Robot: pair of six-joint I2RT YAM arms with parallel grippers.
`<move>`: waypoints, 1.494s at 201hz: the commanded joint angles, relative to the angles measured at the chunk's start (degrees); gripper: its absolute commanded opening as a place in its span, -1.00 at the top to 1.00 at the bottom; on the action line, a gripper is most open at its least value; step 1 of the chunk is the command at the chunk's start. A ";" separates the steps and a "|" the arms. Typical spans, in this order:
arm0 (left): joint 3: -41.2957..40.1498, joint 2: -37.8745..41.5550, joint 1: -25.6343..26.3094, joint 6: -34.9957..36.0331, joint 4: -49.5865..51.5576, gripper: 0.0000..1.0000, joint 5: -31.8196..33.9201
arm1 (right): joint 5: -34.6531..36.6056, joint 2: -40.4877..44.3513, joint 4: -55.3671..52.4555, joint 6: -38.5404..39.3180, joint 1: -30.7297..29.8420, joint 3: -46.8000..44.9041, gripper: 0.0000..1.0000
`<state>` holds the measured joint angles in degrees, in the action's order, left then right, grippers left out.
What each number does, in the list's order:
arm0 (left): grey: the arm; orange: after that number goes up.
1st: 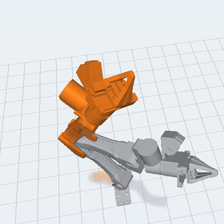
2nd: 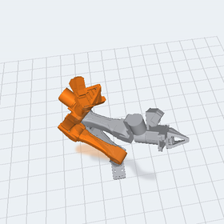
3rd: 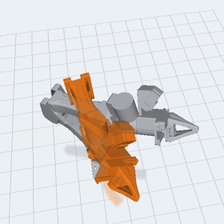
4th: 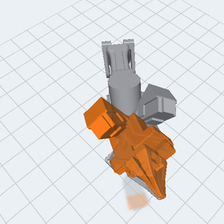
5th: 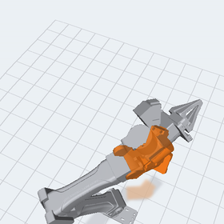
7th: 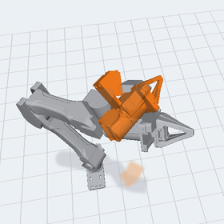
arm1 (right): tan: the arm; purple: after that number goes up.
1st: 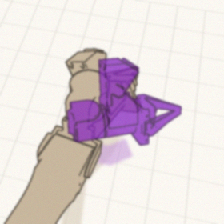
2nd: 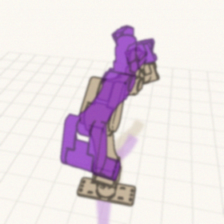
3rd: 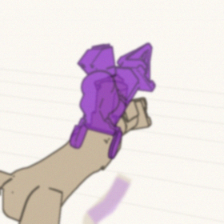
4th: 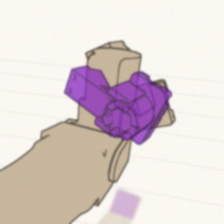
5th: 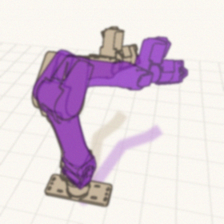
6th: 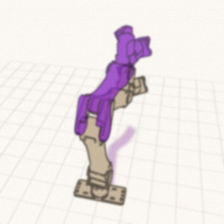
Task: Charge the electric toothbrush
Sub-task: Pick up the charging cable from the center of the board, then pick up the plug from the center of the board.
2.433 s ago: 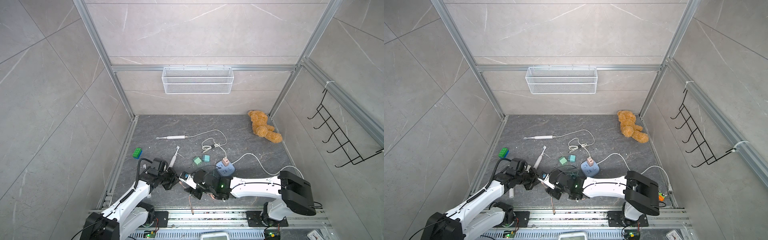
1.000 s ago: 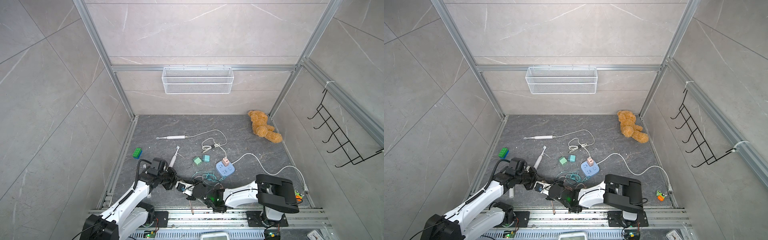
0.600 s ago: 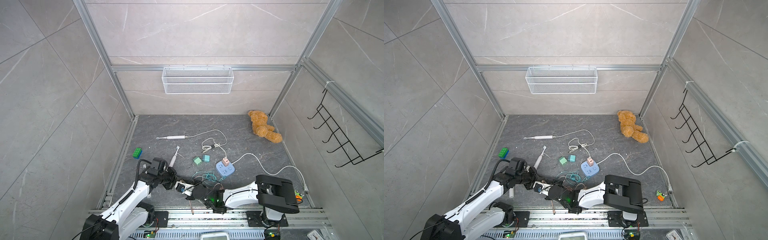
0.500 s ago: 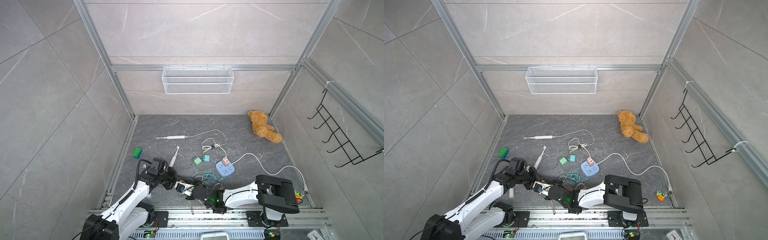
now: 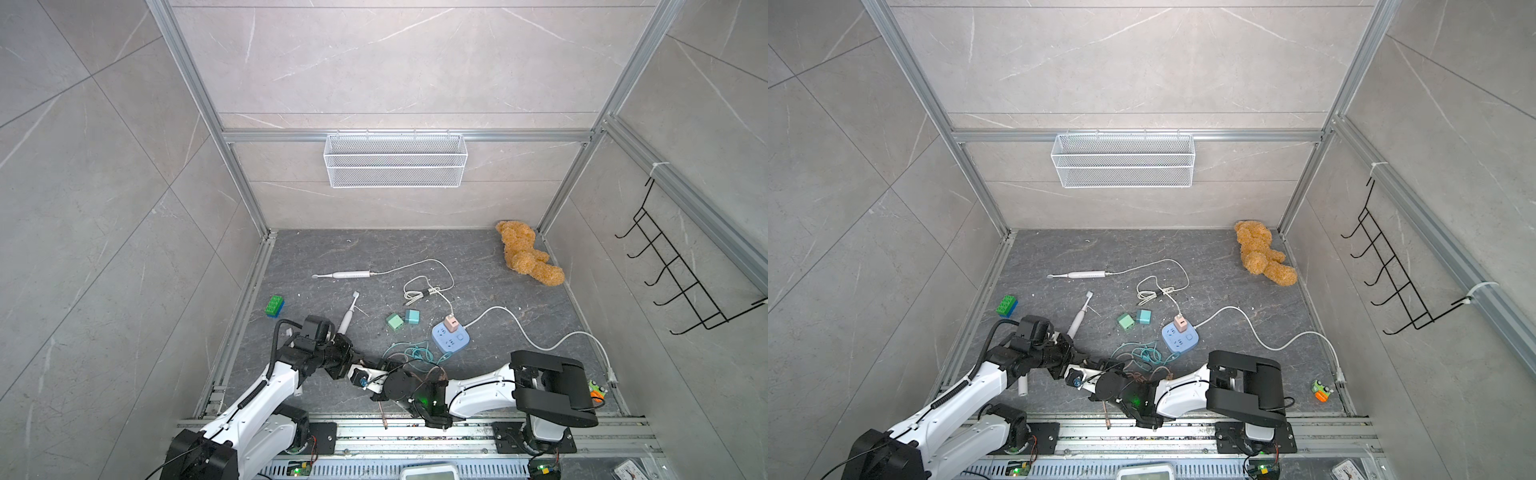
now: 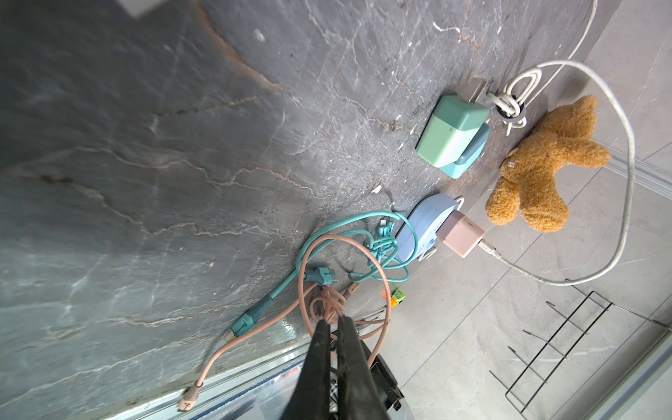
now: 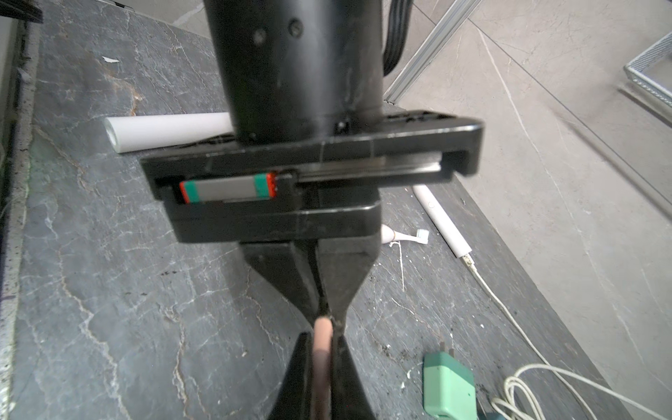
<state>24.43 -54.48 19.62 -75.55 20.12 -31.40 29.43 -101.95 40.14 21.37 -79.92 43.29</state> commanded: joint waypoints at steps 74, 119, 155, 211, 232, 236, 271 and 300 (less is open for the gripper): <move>14.09 3.30 -4.18 13.55 15.10 -0.98 8.79 | -17.11 31.12 -10.46 -26.69 10.24 -13.97 1.00; 17.06 0.44 -1.27 11.65 14.51 -0.98 15.90 | -32.05 43.20 -10.70 -39.76 18.31 -19.96 1.00; 19.93 -3.60 3.68 10.13 13.59 -0.98 22.64 | -38.41 46.93 -8.20 -45.99 20.96 -22.77 1.00; 24.23 -13.45 8.82 8.53 8.67 -0.96 25.69 | -40.12 50.07 -5.91 -49.65 23.71 -25.88 1.00; 27.49 -18.45 10.76 7.93 7.72 -0.97 26.47 | -34.46 52.75 -13.22 -47.91 24.15 -24.94 1.00; 28.19 -19.49 11.18 7.88 7.58 -0.97 26.69 | -33.17 53.51 -15.26 -47.28 24.12 -24.68 1.00; 34.91 -28.35 14.42 7.02 7.89 -0.96 28.54 | -28.70 58.06 -20.08 -43.04 24.12 -25.56 1.00; 39.75 -35.33 16.17 6.36 8.34 -0.95 28.55 | -25.00 58.79 -27.75 -40.14 24.12 -23.09 1.00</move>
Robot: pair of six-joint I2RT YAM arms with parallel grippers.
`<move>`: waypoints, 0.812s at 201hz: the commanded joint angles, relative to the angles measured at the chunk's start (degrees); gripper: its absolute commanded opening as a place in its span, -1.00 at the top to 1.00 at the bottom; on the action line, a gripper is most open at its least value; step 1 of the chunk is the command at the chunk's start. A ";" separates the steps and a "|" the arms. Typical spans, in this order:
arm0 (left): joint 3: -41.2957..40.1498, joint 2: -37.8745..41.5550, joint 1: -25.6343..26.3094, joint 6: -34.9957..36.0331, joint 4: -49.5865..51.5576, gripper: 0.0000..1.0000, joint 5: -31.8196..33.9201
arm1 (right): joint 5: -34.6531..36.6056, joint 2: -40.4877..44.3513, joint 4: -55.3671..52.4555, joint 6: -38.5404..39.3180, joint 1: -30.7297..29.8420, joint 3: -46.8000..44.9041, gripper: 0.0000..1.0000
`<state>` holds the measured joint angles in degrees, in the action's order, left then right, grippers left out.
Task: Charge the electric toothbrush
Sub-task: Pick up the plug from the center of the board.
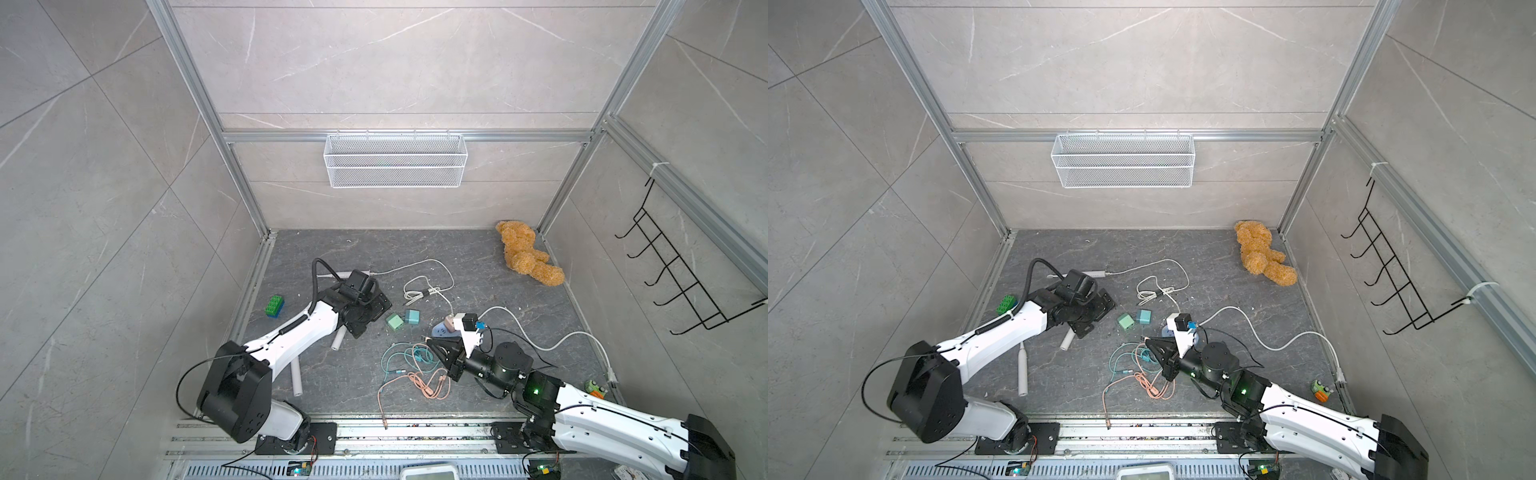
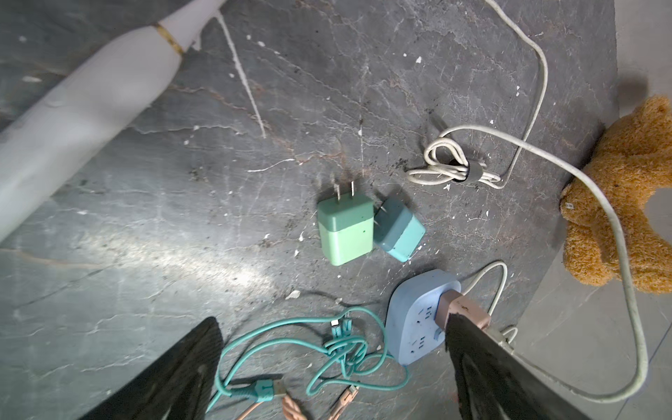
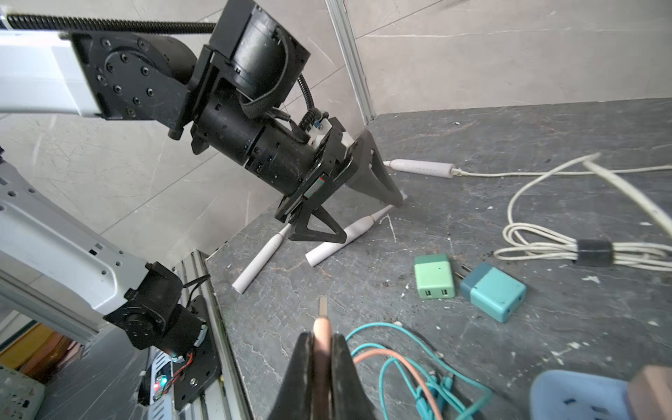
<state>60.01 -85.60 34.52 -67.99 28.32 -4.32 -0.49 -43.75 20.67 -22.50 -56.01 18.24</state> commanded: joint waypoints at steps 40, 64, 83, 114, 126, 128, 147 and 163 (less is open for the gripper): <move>8.84 -12.55 1.78 -1.21 0.26 -0.92 -0.54 | 6.88 0.73 -12.87 6.42 0.23 3.67 1.00; 11.38 -16.15 1.89 -0.60 1.65 -0.89 -1.04 | 6.15 0.77 -13.37 6.86 0.20 3.82 1.00; 13.03 -18.34 1.91 -0.31 3.11 -0.82 -0.87 | 5.21 0.77 -13.44 7.10 0.25 3.99 1.00; 15.88 -21.67 2.09 0.21 5.97 -0.71 0.15 | 4.13 0.94 -13.44 7.21 0.21 4.18 1.00; 17.00 -22.79 2.14 0.65 7.25 -0.67 0.62 | 3.60 1.14 -13.34 7.11 0.24 4.17 1.00; 17.19 -22.99 2.13 0.70 7.49 -0.66 0.65 | 3.51 1.19 -13.36 7.12 0.25 4.17 1.00; 18.45 -24.61 2.13 1.04 8.53 -0.54 0.02 | 2.99 1.30 -13.26 6.94 0.20 4.13 1.00; 18.96 -25.83 2.13 1.16 9.19 -0.47 -0.61 | 2.30 1.12 -13.20 6.95 0.21 4.17 1.00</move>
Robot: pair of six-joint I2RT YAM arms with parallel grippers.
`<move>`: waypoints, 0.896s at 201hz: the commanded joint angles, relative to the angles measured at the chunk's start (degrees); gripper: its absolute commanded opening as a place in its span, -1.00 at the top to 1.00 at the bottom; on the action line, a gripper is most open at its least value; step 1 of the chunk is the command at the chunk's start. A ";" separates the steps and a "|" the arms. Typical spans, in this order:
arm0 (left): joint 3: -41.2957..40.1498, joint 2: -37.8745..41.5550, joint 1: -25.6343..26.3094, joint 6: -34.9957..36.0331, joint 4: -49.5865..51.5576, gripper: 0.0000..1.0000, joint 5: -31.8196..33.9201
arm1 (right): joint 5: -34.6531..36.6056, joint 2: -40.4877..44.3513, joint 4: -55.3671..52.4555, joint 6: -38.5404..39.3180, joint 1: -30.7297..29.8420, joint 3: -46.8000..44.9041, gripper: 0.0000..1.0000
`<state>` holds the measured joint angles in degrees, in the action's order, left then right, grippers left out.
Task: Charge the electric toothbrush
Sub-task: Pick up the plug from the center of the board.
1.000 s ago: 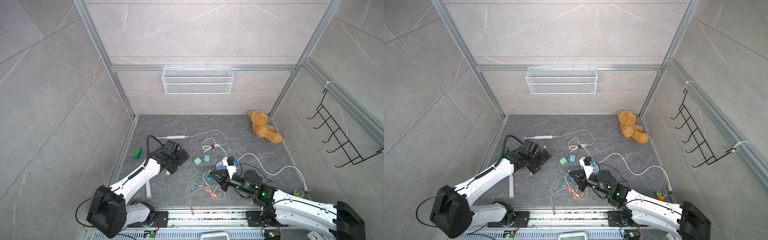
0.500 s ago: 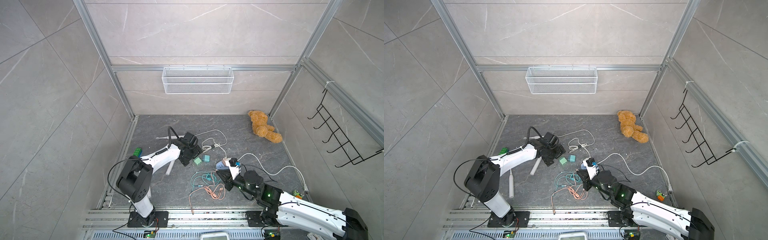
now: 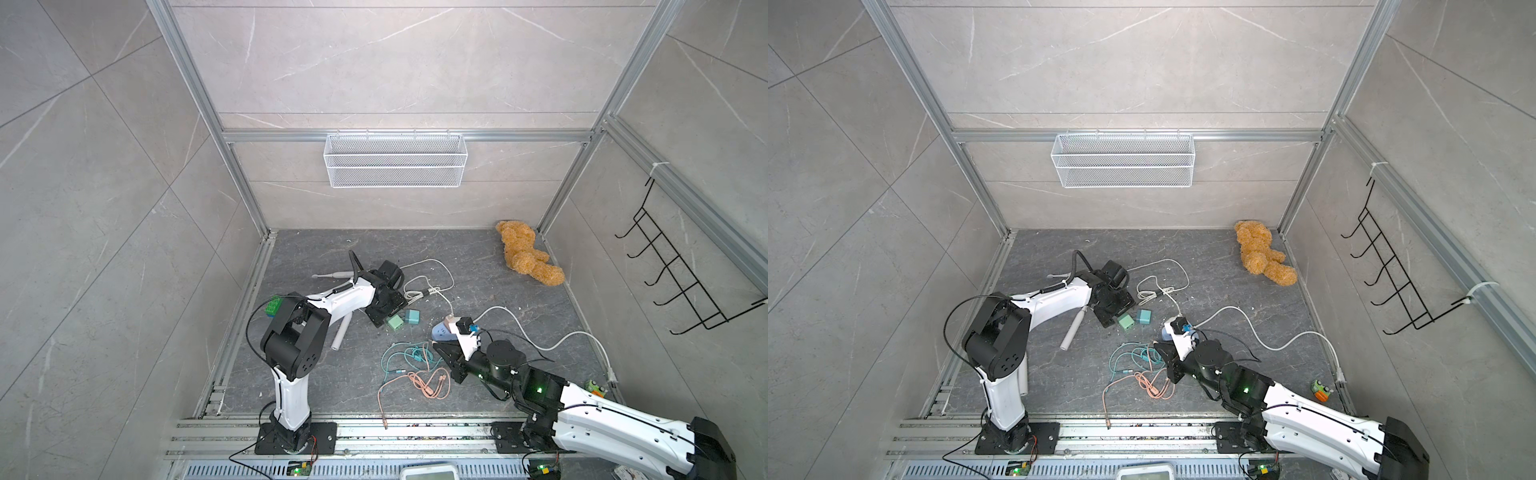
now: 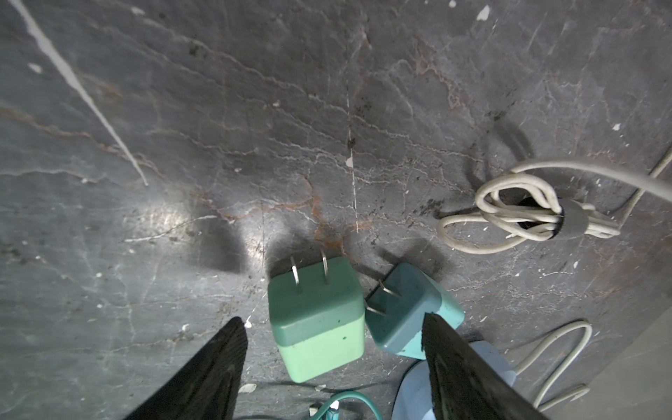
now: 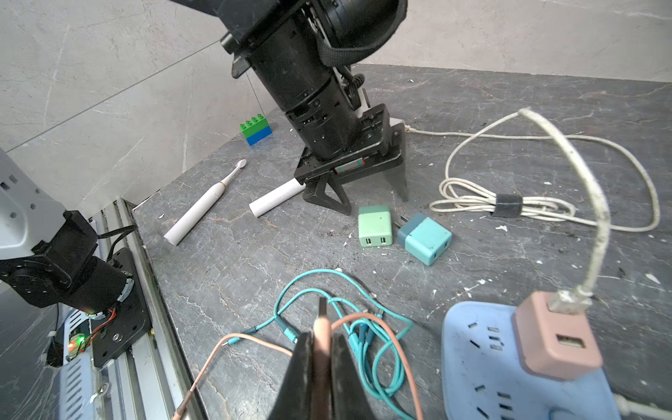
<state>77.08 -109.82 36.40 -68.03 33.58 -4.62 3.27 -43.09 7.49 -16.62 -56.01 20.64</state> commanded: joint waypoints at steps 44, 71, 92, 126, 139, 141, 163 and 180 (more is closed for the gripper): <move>2.11 -2.84 0.26 2.27 5.34 -0.33 -0.85 | -2.30 0.20 -0.26 0.92 0.21 2.03 1.00; 1.93 -3.72 0.34 2.87 5.42 -0.30 -1.71 | -2.63 -0.40 -0.38 0.89 0.19 2.38 1.00; 1.80 -4.17 0.46 3.23 5.44 -0.25 -2.34 | -2.91 -0.83 -0.68 0.85 0.19 2.66 1.00; 1.90 -4.31 0.42 4.04 5.35 -0.14 -2.65 | -2.75 -1.09 -1.13 0.98 0.18 3.04 1.00; 1.70 -4.26 0.43 4.24 5.38 -0.13 -2.64 | -2.74 -1.12 -1.26 0.98 0.18 3.09 1.00; 1.74 -4.26 0.42 4.23 5.36 -0.13 -2.69 | -2.74 -1.16 -1.32 0.98 0.19 3.09 1.00; 1.25 -4.48 0.68 4.05 4.75 -0.12 -3.46 | -2.63 -1.75 -1.06 0.95 0.20 3.17 1.00; 0.91 -4.68 1.14 3.97 4.32 -0.11 -4.06 | -2.82 -2.41 -0.96 0.97 0.13 3.40 1.00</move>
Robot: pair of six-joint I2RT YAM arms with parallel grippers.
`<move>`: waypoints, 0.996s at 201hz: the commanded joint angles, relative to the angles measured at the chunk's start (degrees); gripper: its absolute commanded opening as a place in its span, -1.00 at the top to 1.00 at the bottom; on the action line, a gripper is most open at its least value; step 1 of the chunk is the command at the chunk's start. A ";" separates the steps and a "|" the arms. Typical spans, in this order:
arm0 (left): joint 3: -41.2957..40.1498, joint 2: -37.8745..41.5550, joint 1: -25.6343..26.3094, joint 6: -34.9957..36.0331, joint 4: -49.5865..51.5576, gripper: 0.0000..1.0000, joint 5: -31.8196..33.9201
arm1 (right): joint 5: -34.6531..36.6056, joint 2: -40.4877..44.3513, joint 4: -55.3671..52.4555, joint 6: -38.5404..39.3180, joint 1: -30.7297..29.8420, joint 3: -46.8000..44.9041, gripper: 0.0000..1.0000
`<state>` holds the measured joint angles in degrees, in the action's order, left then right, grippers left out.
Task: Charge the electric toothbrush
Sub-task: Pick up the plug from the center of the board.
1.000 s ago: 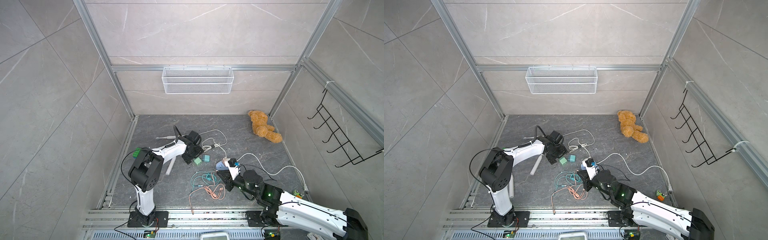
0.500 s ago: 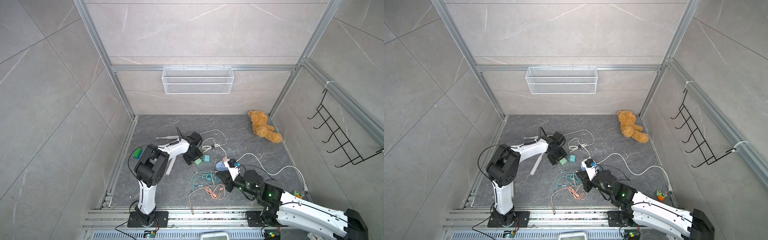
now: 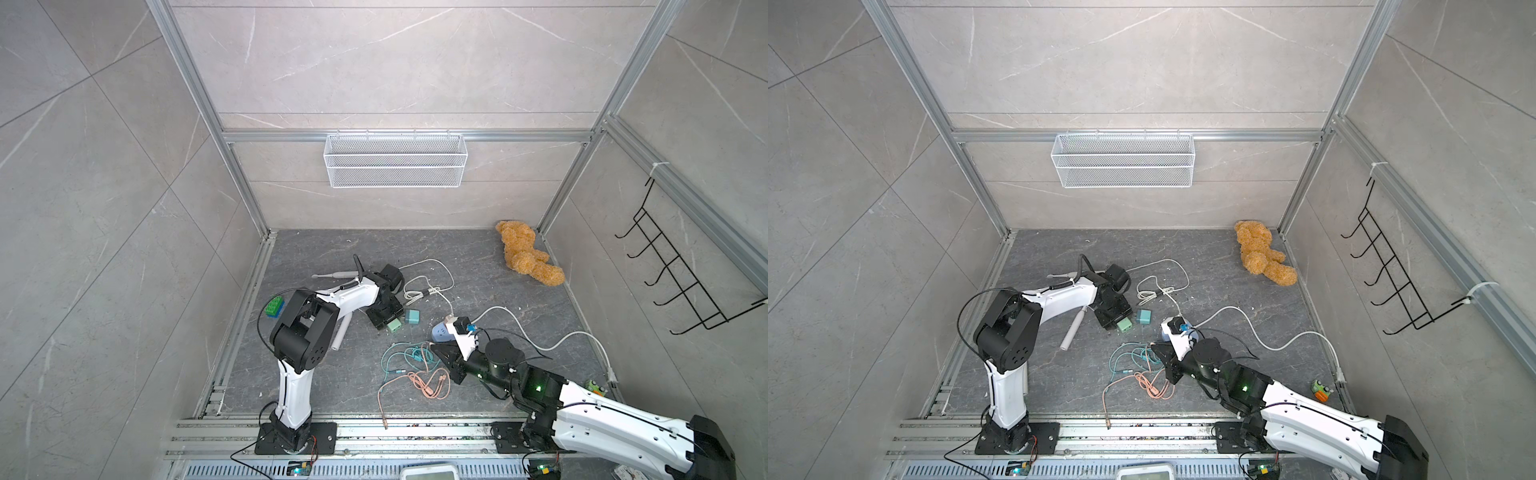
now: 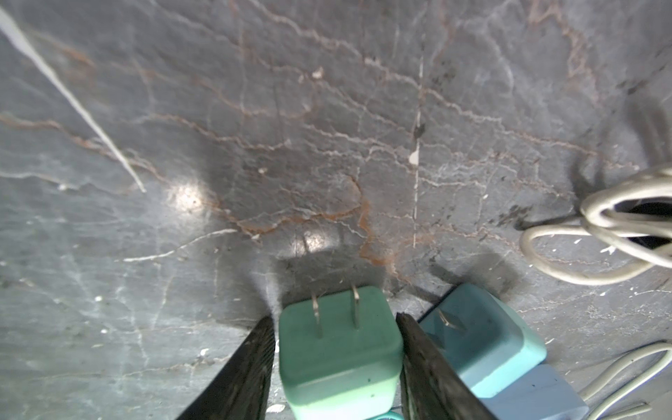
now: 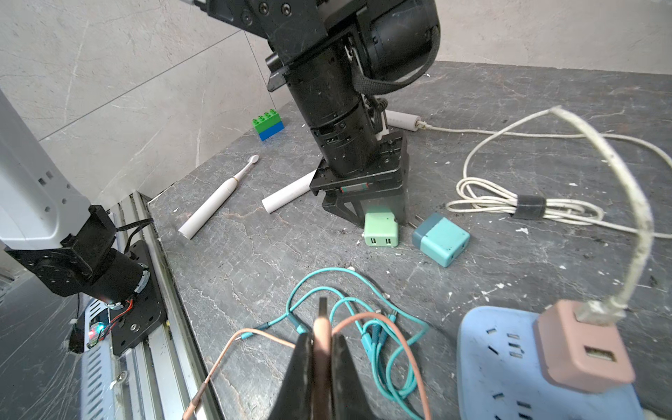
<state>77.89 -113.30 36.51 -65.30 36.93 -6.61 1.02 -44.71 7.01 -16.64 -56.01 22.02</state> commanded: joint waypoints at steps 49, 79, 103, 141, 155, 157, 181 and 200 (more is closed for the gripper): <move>-0.62 -1.07 1.37 2.06 1.18 0.00 -2.37 | -0.84 -0.93 -1.01 1.00 0.11 2.39 1.00; -1.24 0.23 1.07 3.21 2.39 0.28 -2.22 | -0.66 -0.90 -1.21 0.91 0.16 2.41 1.00; -2.58 3.96 -0.16 4.85 3.39 0.62 -2.12 | -0.74 -1.16 -1.18 0.89 0.12 2.41 1.00; -7.89 15.39 -4.97 6.33 0.82 1.00 -5.53 | -1.66 -2.04 -0.19 1.08 0.13 2.50 1.00; -9.28 19.22 -5.96 6.64 -0.12 1.00 -7.11 | -1.88 -2.55 0.33 1.09 0.11 2.75 1.00; -9.54 19.73 -6.00 6.71 -0.55 1.00 -7.37 | -1.89 -2.61 0.41 1.04 0.11 2.72 1.00; -15.00 26.74 -6.67 5.77 -9.54 1.00 -10.80 | -1.71 -3.26 2.39 0.26 0.13 2.77 1.00; -21.14 32.51 -7.24 3.26 -21.08 1.00 -13.56 | -1.55 -3.41 5.72 -0.85 0.17 2.50 1.00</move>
<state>62.54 -86.98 29.47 -60.45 29.39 -14.44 -0.08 -47.81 7.70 -16.69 -56.01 22.79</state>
